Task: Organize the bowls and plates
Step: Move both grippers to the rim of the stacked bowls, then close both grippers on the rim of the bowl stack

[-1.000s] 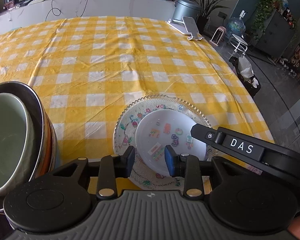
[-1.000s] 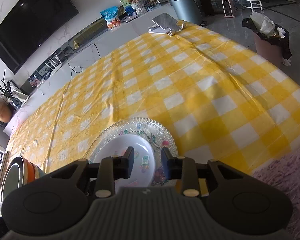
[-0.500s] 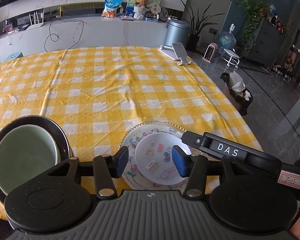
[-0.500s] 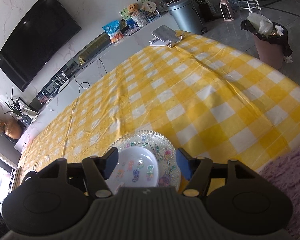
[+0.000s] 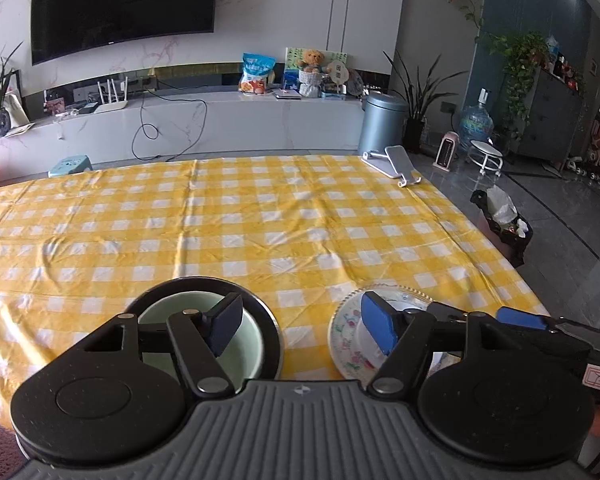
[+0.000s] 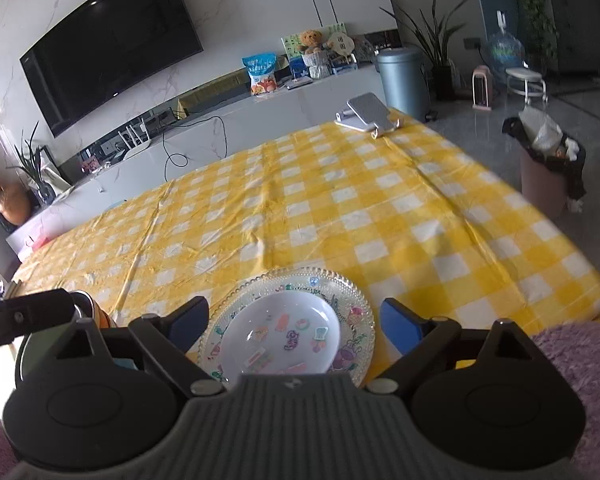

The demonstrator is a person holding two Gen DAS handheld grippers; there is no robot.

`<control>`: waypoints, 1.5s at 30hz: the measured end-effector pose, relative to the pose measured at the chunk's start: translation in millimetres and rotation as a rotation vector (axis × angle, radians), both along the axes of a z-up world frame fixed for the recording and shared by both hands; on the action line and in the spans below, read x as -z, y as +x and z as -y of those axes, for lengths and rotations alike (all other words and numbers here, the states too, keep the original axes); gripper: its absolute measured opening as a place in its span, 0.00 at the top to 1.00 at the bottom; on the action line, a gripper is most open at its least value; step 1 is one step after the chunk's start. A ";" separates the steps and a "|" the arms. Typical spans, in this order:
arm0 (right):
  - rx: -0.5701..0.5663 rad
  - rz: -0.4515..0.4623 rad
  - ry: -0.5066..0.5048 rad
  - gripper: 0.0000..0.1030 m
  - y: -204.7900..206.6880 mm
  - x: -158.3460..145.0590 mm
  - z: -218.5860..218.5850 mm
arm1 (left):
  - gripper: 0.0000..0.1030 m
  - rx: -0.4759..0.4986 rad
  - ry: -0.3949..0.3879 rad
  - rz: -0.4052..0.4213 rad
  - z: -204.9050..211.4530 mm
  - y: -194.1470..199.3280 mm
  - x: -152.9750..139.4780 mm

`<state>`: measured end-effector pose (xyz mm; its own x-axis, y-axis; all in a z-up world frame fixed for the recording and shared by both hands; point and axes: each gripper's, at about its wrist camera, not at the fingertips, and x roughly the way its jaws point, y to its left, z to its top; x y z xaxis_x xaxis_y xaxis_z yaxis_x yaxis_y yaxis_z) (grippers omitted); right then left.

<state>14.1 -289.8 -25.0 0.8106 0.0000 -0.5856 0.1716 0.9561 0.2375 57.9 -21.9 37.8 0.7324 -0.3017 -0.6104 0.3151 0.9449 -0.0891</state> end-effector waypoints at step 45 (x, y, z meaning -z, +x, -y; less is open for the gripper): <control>-0.168 -0.351 0.270 0.32 70.3 26.3 -123.9 | 0.30 -0.302 -0.453 -0.399 -149.7 50.0 82.6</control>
